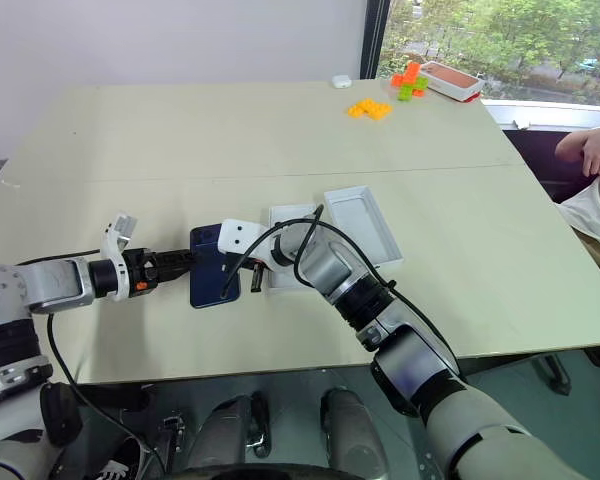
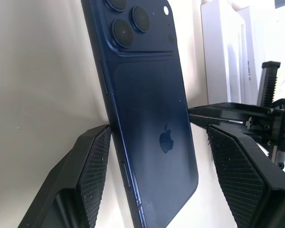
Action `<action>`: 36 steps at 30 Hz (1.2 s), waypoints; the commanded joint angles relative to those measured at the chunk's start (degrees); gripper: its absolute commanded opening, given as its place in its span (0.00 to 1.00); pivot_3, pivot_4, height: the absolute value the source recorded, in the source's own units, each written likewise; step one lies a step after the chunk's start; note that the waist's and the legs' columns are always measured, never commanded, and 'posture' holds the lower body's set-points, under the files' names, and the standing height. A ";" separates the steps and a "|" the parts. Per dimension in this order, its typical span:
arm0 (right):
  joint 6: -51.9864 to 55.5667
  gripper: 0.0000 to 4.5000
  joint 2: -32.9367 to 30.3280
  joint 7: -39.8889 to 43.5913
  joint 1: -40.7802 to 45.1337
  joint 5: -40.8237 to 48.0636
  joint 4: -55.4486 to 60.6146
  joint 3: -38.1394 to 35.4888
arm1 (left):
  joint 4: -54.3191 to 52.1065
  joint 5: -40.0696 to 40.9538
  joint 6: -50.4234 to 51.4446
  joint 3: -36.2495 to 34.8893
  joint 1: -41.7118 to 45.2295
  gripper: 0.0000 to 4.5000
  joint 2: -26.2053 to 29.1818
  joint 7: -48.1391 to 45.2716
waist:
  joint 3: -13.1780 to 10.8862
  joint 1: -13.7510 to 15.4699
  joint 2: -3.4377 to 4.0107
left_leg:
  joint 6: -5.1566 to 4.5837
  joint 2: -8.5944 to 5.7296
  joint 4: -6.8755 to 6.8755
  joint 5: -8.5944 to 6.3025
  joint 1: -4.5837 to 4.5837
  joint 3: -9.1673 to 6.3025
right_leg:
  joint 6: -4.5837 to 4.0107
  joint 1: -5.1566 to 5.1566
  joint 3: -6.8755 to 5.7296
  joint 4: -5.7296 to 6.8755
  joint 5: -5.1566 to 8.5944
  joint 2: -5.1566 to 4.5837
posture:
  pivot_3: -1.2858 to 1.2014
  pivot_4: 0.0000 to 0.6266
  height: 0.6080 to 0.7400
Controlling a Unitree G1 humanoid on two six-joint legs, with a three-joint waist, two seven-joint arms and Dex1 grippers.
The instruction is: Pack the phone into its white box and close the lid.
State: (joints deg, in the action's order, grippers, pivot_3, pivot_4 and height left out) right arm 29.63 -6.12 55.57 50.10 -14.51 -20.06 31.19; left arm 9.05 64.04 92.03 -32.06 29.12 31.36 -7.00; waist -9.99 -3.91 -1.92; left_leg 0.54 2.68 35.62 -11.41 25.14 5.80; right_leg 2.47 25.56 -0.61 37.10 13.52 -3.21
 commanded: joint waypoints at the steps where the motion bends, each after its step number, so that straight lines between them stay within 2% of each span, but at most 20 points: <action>1: -0.14 0.02 0.86 -0.09 -0.48 0.34 -0.32 1.28 | 1.52 7.47 0.47 -3.48 3.52 0.76 -2.44 2.05 | 0.00 0.03 0.00 | 0.00 0.00 0.00 0.00 0.01 0.00 | 0.00 0.00 0.00 0.00 0.00 -0.01 | 0.52 0.24 1.00; 5: -0.52 0.02 0.81 -0.02 -0.44 0.60 -0.07 1.12 | -1.62 7.59 0.47 0.52 1.46 0.76 -1.32 5.49 | 0.01 -0.19 -0.05 | 0.00 0.00 0.00 0.00 0.07 0.00 | 0.00 0.02 -0.03 -0.02 0.00 -0.03 | 0.52 0.24 1.00; 13: -1.65 0.02 0.53 -0.31 -0.17 0.40 -0.47 1.08 | -2.97 8.35 0.47 0.77 -1.74 0.76 0.61 5.71 | 0.01 -0.12 -0.06 | 0.29 0.01 -0.44 0.18 0.11 0.01 | 0.00 0.30 -0.05 -0.03 0.00 0.01 | 0.52 0.24 1.00; 16: -1.57 0.02 0.38 -0.41 -0.39 0.41 -0.10 1.04 | -1.99 7.60 -0.13 -1.22 -2.40 0.76 -0.86 5.13 | 0.01 -0.13 -0.06 | 0.29 0.01 -0.43 0.18 0.12 0.02 | -0.01 0.29 -0.05 -0.03 0.00 0.00 | 0.52 0.24 1.00; 19: -1.99 0.00 -0.16 -0.40 -0.54 0.17 0.17 1.15 | -1.15 6.38 -1.72 -1.33 -4.11 0.57 -1.34 3.95 | 0.01 -0.11 -0.06 | 0.29 0.00 -0.42 0.18 0.12 0.02 | -0.01 0.29 -0.05 -0.04 0.00 0.00 | 0.52 0.24 1.00; 23: -1.93 0.00 -0.26 -0.56 -0.47 0.23 0.27 1.00 | -0.19 6.18 -2.55 -2.00 -4.75 0.17 -2.02 2.43 | 0.02 -0.02 -0.06 | 0.29 0.00 -0.43 0.19 0.14 0.01 | -0.01 0.30 -0.05 -0.06 0.01 0.00 | 0.52 0.24 1.00; 29: -1.64 0.00 -0.56 -0.84 -0.59 0.31 0.87 0.81 | 3.42 9.03 -0.72 -5.78 -6.47 0.17 -1.21 -2.53 | 0.05 -0.07 -0.07 | 0.29 -0.01 -0.41 0.18 0.17 0.02 | -0.09 0.30 -0.10 -0.13 -0.04 -0.06 | 0.52 0.24 1.00; 36: -2.33 0.00 -1.06 -1.04 -0.37 0.21 1.27 0.77 | 6.36 7.12 -1.99 -5.77 -8.42 0.17 -1.50 -6.17 | 0.05 -0.06 -0.07 | 0.30 0.00 -0.49 0.19 0.28 0.02 | -0.09 0.51 -0.10 -0.14 -0.03 -0.06 | 0.52 0.24 1.00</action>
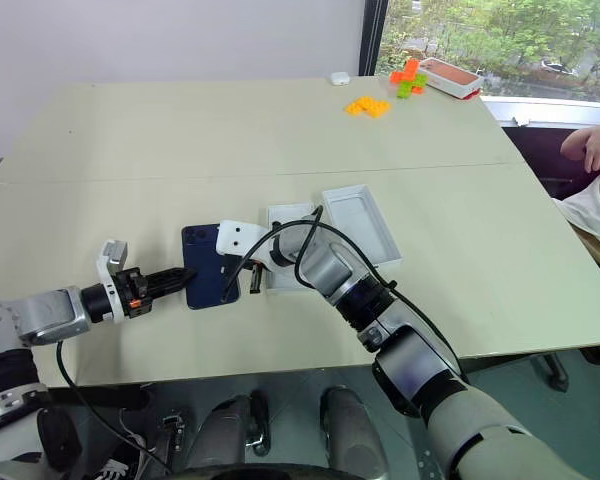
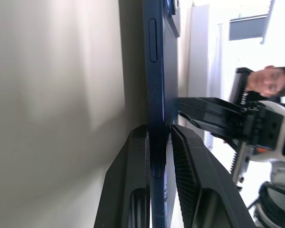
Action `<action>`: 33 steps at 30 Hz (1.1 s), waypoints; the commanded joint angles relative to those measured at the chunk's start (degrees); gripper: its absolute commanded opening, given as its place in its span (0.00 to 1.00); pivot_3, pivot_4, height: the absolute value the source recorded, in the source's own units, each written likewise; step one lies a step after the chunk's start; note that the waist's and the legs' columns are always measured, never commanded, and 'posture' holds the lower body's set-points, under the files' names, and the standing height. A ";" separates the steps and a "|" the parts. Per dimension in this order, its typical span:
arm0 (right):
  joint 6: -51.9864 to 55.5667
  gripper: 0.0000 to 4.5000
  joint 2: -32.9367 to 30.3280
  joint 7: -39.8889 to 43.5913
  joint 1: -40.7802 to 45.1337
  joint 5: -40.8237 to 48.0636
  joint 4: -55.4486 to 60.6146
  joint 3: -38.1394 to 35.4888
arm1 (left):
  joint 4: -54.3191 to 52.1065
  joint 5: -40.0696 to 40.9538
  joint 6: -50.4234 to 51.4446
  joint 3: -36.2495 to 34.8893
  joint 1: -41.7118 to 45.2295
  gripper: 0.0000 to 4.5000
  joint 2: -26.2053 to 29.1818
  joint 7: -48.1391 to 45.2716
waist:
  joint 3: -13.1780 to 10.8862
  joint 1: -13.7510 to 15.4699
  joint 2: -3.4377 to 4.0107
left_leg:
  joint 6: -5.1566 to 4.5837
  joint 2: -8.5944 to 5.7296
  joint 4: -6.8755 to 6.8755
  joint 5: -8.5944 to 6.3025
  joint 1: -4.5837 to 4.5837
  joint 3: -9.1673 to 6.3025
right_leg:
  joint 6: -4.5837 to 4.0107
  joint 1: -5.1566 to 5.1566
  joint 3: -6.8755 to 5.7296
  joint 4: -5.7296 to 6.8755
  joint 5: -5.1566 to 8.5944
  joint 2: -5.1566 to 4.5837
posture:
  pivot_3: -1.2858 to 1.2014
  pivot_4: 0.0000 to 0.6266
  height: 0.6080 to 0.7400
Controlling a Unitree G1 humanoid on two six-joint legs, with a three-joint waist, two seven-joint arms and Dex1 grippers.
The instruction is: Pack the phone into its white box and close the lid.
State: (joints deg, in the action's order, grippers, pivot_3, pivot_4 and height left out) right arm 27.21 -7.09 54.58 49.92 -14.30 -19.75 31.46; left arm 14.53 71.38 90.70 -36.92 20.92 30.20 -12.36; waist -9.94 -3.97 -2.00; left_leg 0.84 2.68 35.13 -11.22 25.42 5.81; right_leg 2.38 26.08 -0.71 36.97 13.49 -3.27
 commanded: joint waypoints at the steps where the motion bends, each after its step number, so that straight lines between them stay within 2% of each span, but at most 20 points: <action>1: -0.08 0.00 -0.08 -0.10 -0.15 0.04 0.97 0.48 | 1.61 0.02 -0.80 -1.36 0.02 0.17 -0.56 -0.88 | 0.00 0.00 0.00 | 0.00 0.00 0.00 0.00 0.00 0.00 | 0.00 0.05 0.00 0.00 0.00 0.00 | 0.52 0.24 1.00; 7: 0.95 0.00 -0.16 -0.39 0.78 2.62 1.85 -2.99 | 1.97 1.10 -1.27 -2.23 0.00 0.17 -0.85 -2.54 | 0.00 0.05 0.00 | 0.00 0.00 0.00 0.00 0.00 0.00 | -0.01 0.14 0.00 0.00 0.00 -0.02 | 0.52 0.24 1.00; 15: 0.93 0.00 -0.83 -1.01 1.25 3.44 1.94 -3.89 | 2.40 -1.22 -1.67 -0.52 -0.51 0.17 -1.28 -2.45 | 0.00 0.08 0.00 | 0.00 -0.01 -0.01 0.00 0.02 0.00 | -0.01 0.15 0.00 -0.01 0.00 -0.04 | 0.52 0.24 1.00; 23: -0.02 0.00 -1.52 -0.73 0.66 2.53 2.05 -1.89 | -2.55 -3.84 -3.46 2.45 -0.36 0.17 -1.74 -1.98 | -0.01 0.14 0.01 | 0.00 -0.01 -0.05 0.00 0.01 0.03 | -0.03 0.16 -0.11 -0.01 -0.01 -0.17 | 0.52 0.24 1.00; 33: -1.28 0.00 -1.66 0.32 0.43 0.43 1.82 1.85 | -3.06 -3.61 -2.89 2.12 0.71 0.17 -3.54 -1.56 | 0.00 0.30 0.01 | 0.00 -0.01 -0.04 0.00 0.03 0.05 | -0.03 0.14 -0.15 -0.02 -0.02 -0.21 | 0.52 0.24 1.00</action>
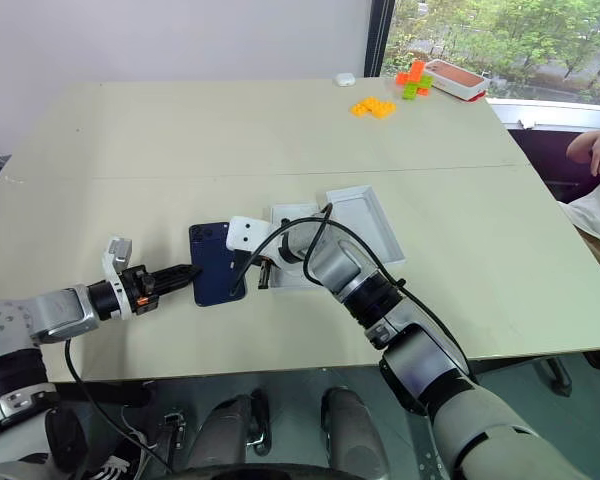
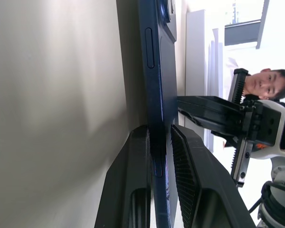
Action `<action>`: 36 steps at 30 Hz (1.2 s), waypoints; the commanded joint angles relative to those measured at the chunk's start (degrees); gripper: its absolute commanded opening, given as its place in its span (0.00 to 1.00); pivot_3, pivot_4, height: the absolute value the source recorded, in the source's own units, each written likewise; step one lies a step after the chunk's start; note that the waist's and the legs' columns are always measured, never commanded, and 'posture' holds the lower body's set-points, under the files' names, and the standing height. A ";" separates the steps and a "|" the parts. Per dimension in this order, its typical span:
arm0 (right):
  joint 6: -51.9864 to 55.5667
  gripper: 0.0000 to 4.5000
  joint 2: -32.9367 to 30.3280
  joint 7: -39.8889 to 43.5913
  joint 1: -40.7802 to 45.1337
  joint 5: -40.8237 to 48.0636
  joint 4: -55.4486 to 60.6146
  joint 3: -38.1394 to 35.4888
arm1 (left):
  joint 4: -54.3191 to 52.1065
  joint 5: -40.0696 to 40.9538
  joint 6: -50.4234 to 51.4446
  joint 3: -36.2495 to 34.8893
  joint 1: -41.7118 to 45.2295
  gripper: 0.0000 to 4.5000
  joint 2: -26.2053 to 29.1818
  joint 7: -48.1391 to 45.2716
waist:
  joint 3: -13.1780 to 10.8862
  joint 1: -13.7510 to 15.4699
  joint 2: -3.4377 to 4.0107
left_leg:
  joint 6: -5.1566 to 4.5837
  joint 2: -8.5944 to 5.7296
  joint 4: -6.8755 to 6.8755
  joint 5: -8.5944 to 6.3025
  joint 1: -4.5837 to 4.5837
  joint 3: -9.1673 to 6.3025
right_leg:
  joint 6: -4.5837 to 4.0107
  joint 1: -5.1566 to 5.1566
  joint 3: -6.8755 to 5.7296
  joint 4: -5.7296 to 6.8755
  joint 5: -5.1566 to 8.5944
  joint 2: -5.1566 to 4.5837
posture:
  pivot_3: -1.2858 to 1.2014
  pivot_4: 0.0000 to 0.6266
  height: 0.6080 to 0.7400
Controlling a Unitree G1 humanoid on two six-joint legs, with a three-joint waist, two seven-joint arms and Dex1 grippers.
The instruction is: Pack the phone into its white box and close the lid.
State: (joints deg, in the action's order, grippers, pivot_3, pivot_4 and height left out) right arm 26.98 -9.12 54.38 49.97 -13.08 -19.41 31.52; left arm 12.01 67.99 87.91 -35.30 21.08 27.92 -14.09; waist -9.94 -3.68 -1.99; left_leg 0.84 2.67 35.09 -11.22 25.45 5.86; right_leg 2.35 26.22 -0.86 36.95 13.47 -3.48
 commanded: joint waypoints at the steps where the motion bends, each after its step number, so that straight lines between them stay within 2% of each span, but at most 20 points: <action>1: -1.13 0.00 0.59 0.55 0.31 -0.68 1.57 1.76 | -0.62 -0.15 -0.10 0.48 0.63 0.17 -1.42 0.26 | 0.00 0.02 0.00 | 0.00 0.00 0.00 0.00 0.00 0.00 | 0.00 0.00 0.00 0.00 0.00 -0.01 | 0.52 0.24 1.00; 9: -0.50 0.00 4.11 0.10 0.97 0.99 1.05 0.51 | -0.91 -0.72 0.14 0.81 1.32 0.17 -3.00 0.90 | 0.00 0.23 0.00 | 0.00 0.00 0.00 0.00 0.00 0.00 | 0.00 -0.01 -0.03 0.00 0.00 -0.01 | 0.52 0.24 1.00; 18: -2.51 0.00 3.42 -0.50 1.94 -0.45 -1.68 0.35 | -0.75 -1.71 -0.20 0.23 1.92 0.17 -3.77 1.30 | 0.00 0.23 0.00 | 0.00 0.00 0.00 0.00 0.02 0.00 | 0.00 -0.02 -0.03 -0.05 0.00 -0.01 | 0.52 0.24 1.00; 21: -2.83 0.00 3.41 -0.72 1.93 -0.52 -2.05 0.26 | -0.91 -1.59 -0.02 -0.01 1.78 0.01 -3.74 0.98 | 0.00 0.37 0.00 | 0.00 0.00 0.00 0.00 0.01 0.00 | 0.00 -0.03 -0.04 -0.05 0.00 -0.01 | 0.52 0.24 1.00; 28: -3.36 0.00 2.15 -1.37 2.03 -0.22 -2.38 -1.29 | -0.48 1.83 1.77 -2.91 1.48 0.01 -3.83 -0.83 | 0.00 0.33 0.00 | 0.00 0.00 -0.02 0.00 0.03 0.00 | 0.00 -0.02 -0.05 -0.07 0.00 -0.01 | 0.52 0.24 1.00; 33: 1.13 0.00 2.74 -1.08 2.84 7.25 2.53 -9.78 | 1.01 5.63 1.89 -7.14 2.02 0.01 -2.46 -1.29 | -0.03 0.33 -0.03 | 0.00 0.00 0.01 0.01 0.37 0.00 | 0.01 0.05 -0.06 -0.07 0.00 -0.01 | 0.52 0.24 1.00; 36: 8.38 0.00 2.74 0.44 3.47 15.25 8.19 -17.13 | -3.20 5.71 -4.24 -8.31 1.55 0.01 -2.58 -2.67 | -0.05 0.32 -0.04 | 0.02 0.02 0.02 0.04 0.61 -0.02 | 0.02 0.24 -0.09 -0.06 -0.01 -0.01 | 0.52 0.24 1.00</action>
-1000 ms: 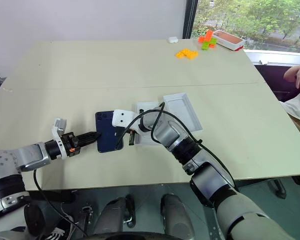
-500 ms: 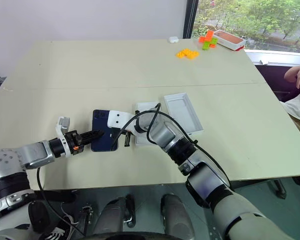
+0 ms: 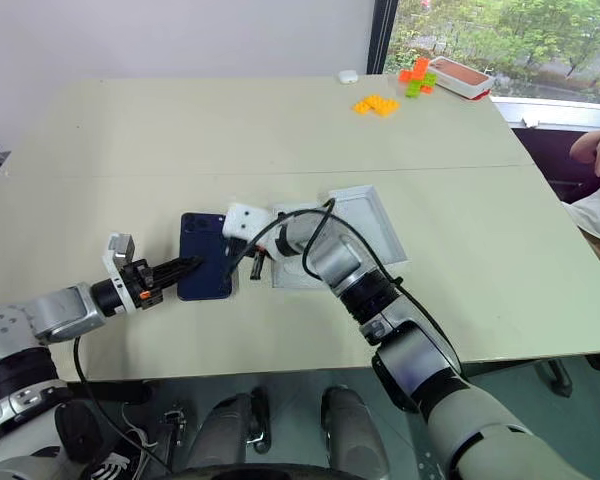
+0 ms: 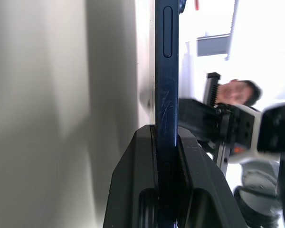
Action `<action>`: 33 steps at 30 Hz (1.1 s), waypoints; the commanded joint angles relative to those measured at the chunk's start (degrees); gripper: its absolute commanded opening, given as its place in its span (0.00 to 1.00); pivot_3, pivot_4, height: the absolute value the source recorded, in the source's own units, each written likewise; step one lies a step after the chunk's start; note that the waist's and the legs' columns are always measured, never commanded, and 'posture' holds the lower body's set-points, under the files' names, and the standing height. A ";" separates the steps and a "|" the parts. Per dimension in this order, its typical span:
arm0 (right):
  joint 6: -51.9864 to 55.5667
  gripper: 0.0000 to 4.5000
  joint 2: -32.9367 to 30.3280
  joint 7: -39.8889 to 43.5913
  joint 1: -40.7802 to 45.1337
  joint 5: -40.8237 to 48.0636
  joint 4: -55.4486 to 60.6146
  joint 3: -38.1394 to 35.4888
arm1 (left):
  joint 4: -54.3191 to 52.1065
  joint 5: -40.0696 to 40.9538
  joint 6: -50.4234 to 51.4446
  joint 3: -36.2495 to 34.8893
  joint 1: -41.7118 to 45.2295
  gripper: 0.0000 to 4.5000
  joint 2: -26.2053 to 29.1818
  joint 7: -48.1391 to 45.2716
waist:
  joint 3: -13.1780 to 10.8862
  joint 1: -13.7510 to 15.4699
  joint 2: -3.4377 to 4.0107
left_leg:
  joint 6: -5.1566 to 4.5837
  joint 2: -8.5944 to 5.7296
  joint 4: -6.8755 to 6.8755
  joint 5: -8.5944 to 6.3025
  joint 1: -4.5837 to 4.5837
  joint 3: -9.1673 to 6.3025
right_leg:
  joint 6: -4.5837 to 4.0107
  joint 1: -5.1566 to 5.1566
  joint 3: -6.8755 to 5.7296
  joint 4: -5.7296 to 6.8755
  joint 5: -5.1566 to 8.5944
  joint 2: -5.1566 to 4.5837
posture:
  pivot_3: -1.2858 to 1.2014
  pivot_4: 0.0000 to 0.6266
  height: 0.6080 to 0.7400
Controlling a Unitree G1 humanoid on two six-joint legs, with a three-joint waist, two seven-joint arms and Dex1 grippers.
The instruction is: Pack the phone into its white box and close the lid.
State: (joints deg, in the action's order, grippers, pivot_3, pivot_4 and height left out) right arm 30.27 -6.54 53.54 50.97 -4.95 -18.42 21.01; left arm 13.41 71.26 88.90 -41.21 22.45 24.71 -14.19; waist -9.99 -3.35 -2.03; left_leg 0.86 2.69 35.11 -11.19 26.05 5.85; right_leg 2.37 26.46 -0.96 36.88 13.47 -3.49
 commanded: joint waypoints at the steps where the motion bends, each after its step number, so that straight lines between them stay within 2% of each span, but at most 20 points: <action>1: 6.95 0.00 -0.27 1.81 2.25 8.97 8.62 -7.86 | -5.94 2.70 -7.28 -2.74 0.32 0.01 0.16 -2.74 | -0.01 -0.01 -0.01 | 0.01 0.01 0.00 0.01 0.06 -0.01 | 0.00 0.04 -0.02 0.00 0.00 0.00 | 0.52 0.24 1.00; 4: 11.96 0.00 -1.76 1.84 1.30 12.75 10.88 -10.56 | -7.68 3.68 -9.00 -1.53 0.72 0.01 0.39 -2.71 | -0.01 -0.01 0.00 | 0.02 0.04 -0.01 0.01 0.13 -0.05 | 0.00 0.07 -0.12 -0.07 0.00 0.00 | 0.52 0.24 1.00; 6: 15.05 0.12 -4.70 3.92 -0.04 15.20 13.11 -10.98 | -8.20 4.58 -9.20 -0.36 1.16 0.00 0.65 -2.99 | -0.01 0.00 0.00 | 0.02 0.04 -0.03 0.01 0.14 -0.05 | 0.00 0.04 -0.15 -0.16 0.00 0.00 | 0.52 0.24 1.00; 8: 16.46 0.29 -9.98 6.83 -1.98 15.10 16.37 -7.90 | -8.54 5.85 -9.37 0.32 1.41 0.00 0.40 -2.79 | -0.01 0.29 0.01 | 0.01 0.04 -0.02 0.01 0.22 -0.05 | 0.00 0.02 -0.19 -0.28 0.00 0.00 | 0.52 0.24 1.00; 12: 17.64 0.74 -21.74 13.18 -6.45 14.66 24.61 -0.23 | -10.40 5.74 -10.28 2.32 0.32 0.00 1.10 -3.57 | -0.02 0.82 0.02 | -0.01 0.04 -0.01 0.01 0.42 -0.06 | 0.00 0.01 -0.28 -0.62 0.00 -0.03 | 0.52 0.24 1.00; 15: 16.71 0.74 -26.74 14.97 -8.32 14.78 28.83 2.33 | -9.78 7.63 -10.20 2.28 0.04 0.00 1.80 -3.86 | -0.02 0.69 0.02 | -0.05 0.04 -0.02 0.02 0.45 -0.05 | 0.01 0.03 -0.30 -0.71 0.00 -0.01 | 0.52 0.24 1.00; 20: 13.24 0.74 -30.69 14.96 -11.35 12.58 31.52 5.98 | -9.40 8.29 -10.91 3.39 -0.09 0.00 3.32 -4.11 | -0.03 0.98 0.02 | -0.26 0.16 0.04 0.16 0.42 -0.21 | 0.03 -0.04 -0.52 -0.69 0.01 0.18 | 0.52 0.24 1.00; 26: 5.68 0.74 -30.86 12.18 -11.75 5.92 27.26 10.52 | -9.47 8.66 -12.10 4.87 1.31 0.00 3.94 -3.27 | -0.03 1.08 0.01 | -0.28 0.13 0.26 0.17 0.43 -0.26 | 0.01 -0.21 -0.62 -0.69 0.00 0.12 | 0.52 0.24 1.00; 32: 4.06 0.74 -29.41 11.45 -11.40 3.87 24.76 10.81 | -9.79 9.59 -12.36 5.79 0.44 0.00 4.94 -3.03 | -0.02 1.00 0.00 | -0.38 0.14 0.38 0.24 0.38 -0.31 | 0.02 -0.36 -0.70 -0.63 0.00 0.13 | 0.52 0.24 1.00; 33: 4.29 0.69 -29.13 11.50 -11.36 3.94 24.58 10.59 | -9.83 9.66 -12.51 5.91 0.33 0.00 5.05 -2.96 | -0.02 0.99 0.00 | -0.39 0.14 0.42 0.25 0.38 -0.34 | 0.02 -0.37 -0.73 -0.61 0.00 0.13 | 0.52 0.24 1.00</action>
State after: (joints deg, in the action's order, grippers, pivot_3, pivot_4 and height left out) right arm 34.38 -35.87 65.46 39.30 -0.04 7.01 31.33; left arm 5.59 78.36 77.16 -34.66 22.59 28.75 -16.66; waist -10.01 -2.36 -2.03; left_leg 0.47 2.83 35.57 -10.94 26.43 5.47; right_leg 2.39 26.06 -1.72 36.30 13.47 -3.35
